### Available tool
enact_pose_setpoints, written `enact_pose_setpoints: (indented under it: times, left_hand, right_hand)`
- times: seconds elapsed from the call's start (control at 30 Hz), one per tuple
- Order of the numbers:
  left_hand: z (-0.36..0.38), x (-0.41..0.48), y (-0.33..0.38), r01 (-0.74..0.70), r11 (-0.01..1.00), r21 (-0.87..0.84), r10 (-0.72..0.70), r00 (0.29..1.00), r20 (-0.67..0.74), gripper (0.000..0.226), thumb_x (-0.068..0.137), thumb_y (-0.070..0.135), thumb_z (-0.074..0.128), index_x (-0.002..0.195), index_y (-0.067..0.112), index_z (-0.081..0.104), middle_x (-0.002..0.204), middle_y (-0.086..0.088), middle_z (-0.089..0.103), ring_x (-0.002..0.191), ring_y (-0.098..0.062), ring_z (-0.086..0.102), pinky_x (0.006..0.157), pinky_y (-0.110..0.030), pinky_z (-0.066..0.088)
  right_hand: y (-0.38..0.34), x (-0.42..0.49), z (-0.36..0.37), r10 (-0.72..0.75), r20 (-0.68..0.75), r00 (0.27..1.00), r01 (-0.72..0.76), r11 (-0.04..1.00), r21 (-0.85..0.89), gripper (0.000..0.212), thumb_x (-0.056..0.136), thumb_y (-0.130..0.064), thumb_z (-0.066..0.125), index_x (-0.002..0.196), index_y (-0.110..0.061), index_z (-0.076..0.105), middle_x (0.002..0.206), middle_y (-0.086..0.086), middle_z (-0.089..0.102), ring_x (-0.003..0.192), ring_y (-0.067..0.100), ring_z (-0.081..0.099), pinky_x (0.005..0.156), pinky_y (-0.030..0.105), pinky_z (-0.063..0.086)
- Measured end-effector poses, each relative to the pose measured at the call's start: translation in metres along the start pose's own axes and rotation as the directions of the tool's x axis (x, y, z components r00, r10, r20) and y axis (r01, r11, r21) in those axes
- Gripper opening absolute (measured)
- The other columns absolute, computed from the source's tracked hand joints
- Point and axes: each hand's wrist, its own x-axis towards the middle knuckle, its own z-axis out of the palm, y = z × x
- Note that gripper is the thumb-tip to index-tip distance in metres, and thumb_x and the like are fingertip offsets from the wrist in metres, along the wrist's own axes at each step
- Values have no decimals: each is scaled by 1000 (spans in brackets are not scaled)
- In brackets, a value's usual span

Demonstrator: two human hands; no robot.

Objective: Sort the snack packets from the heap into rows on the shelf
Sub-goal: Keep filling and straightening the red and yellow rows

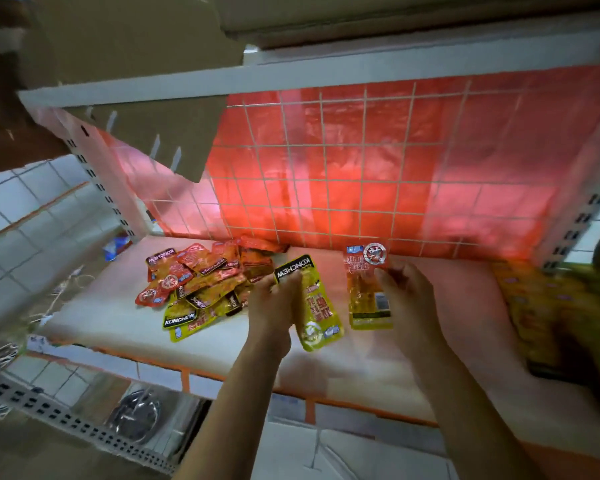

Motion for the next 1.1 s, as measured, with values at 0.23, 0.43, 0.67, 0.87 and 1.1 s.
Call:
enact_pose_setpoints:
  times: [0.23, 0.43, 0.67, 0.87, 1.1]
  left_hand:
    - [89, -22, -30, 257, 963, -86, -240, 957, 164, 5, 94, 10, 56, 94, 13, 60, 65, 1, 64, 58, -12, 61, 55, -23, 48]
    - [157, -40, -45, 350, 901, -257, -305, 931, 200, 40, 91, -11, 44, 104, 26, 53, 70, -9, 61, 53, -15, 53, 49, -22, 47]
    - [214, -72, -60, 425, 877, -226, -318, 864, 390, 19, 85, -14, 45, 86, 4, 49, 90, -20, 61, 75, -28, 61, 66, -33, 52]
    - [226, -97, -69, 261, 959, 107, -280, 834, 475, 43, 68, -6, 66, 104, 16, 61, 80, -9, 70, 65, -20, 64, 60, -26, 48]
    - [222, -114, -83, -120, 936, 331, -24, 916, 401, 44, 78, 1, 67, 98, 39, 68, 91, -10, 65, 83, -32, 68, 73, -51, 58]
  right_hand:
    - [-18, -7, -97, -18, -200, 980, 11, 999, -37, 19, 85, 3, 62, 85, -16, 61, 76, -5, 63, 63, -8, 56, 61, 10, 43]
    - [-35, -7, -177, 77, -339, 938, -86, 996, -14, 7, 90, -9, 61, 95, -12, 59, 88, 2, 65, 83, 20, 63, 79, 38, 52]
    - [-46, -13, -217, 144, -291, 946, -122, 988, 92, 36, 87, 6, 56, 121, -5, 57, 110, 19, 66, 100, 38, 65, 85, 54, 53]
    - [-45, -10, -242, 66, -256, 964, -76, 997, -32, 36, 83, 2, 62, 112, -18, 63, 98, 0, 71, 88, 10, 68, 67, 21, 52]
    - [-49, -1, -288, 60, -394, 917, -103, 991, -89, 40, 84, 5, 55, 92, -33, 67, 70, -16, 69, 59, 7, 63, 53, 40, 50]
